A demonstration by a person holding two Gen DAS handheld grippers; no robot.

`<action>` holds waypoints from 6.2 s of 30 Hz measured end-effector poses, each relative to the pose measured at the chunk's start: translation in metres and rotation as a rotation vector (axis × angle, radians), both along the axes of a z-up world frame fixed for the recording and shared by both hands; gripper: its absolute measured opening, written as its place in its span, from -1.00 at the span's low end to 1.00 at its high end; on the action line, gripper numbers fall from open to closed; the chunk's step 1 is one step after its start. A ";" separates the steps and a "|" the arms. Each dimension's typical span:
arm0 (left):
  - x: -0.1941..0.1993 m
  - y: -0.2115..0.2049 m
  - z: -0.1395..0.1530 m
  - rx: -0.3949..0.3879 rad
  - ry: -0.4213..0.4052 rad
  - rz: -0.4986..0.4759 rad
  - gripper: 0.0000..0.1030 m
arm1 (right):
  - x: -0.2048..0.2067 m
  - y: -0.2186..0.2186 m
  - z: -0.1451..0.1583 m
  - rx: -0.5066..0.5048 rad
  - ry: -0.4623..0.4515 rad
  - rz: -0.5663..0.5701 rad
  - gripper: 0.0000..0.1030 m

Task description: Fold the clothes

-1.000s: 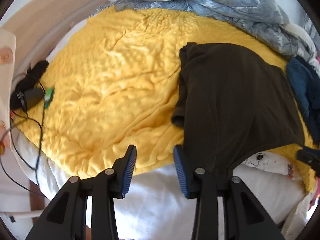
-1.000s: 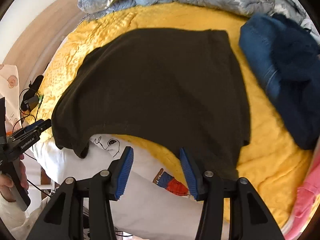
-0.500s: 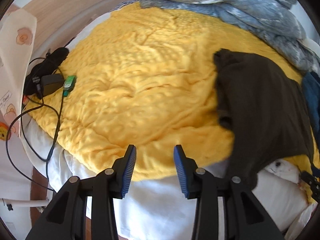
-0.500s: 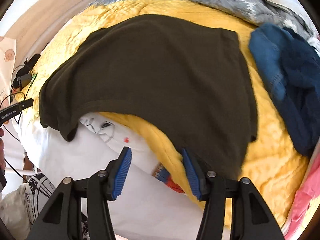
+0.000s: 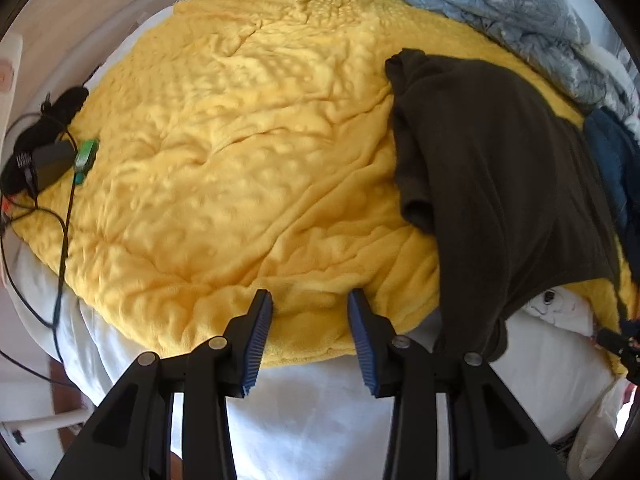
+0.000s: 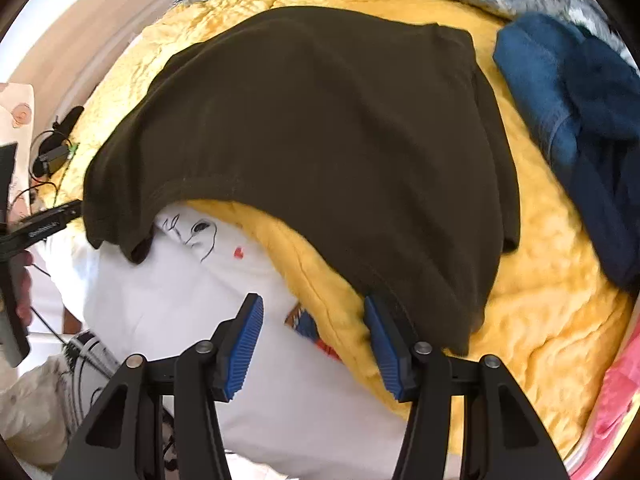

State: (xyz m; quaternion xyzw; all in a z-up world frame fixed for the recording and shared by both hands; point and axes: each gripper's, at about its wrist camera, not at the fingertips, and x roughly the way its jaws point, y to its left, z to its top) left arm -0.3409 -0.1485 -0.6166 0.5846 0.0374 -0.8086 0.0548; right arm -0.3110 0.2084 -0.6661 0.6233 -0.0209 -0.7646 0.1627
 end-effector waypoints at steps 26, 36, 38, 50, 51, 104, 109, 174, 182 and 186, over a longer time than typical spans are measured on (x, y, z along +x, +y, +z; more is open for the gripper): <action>0.013 -0.013 0.023 0.106 0.060 0.022 -0.11 | -0.036 -0.049 0.008 0.030 0.077 0.215 -0.11; 0.013 -0.010 0.025 0.112 0.060 0.008 -0.09 | -0.025 -0.027 0.015 0.027 0.087 0.185 -0.75; 0.014 -0.010 0.026 0.114 0.061 0.008 -0.09 | -0.020 -0.027 0.019 0.030 0.097 0.195 -0.76; 0.016 -0.011 0.025 0.104 0.049 0.012 -0.09 | 0.040 -0.030 0.031 0.078 0.100 0.382 -0.99; 0.017 -0.011 0.025 0.102 0.048 0.014 -0.08 | 0.043 -0.030 0.026 0.077 0.078 0.391 -1.00; 0.010 0.006 0.014 -0.128 0.010 -0.341 -0.08 | -0.026 -0.046 0.024 0.106 0.138 0.297 -0.56; 0.012 0.002 0.018 -0.163 0.009 -0.389 -0.10 | -0.027 -0.041 0.026 0.093 0.135 0.291 -0.56; 0.024 -0.038 -0.006 -0.042 -0.137 -0.471 -0.83 | -0.014 0.010 0.049 0.041 0.028 0.478 -0.86; 0.036 -0.051 -0.005 0.044 -0.095 -0.473 -0.56 | -0.013 0.009 0.054 0.055 0.039 0.497 -0.70; 0.050 -0.080 0.015 0.217 -0.057 -0.404 -0.56 | -0.010 0.030 0.069 -0.025 0.009 0.464 -0.44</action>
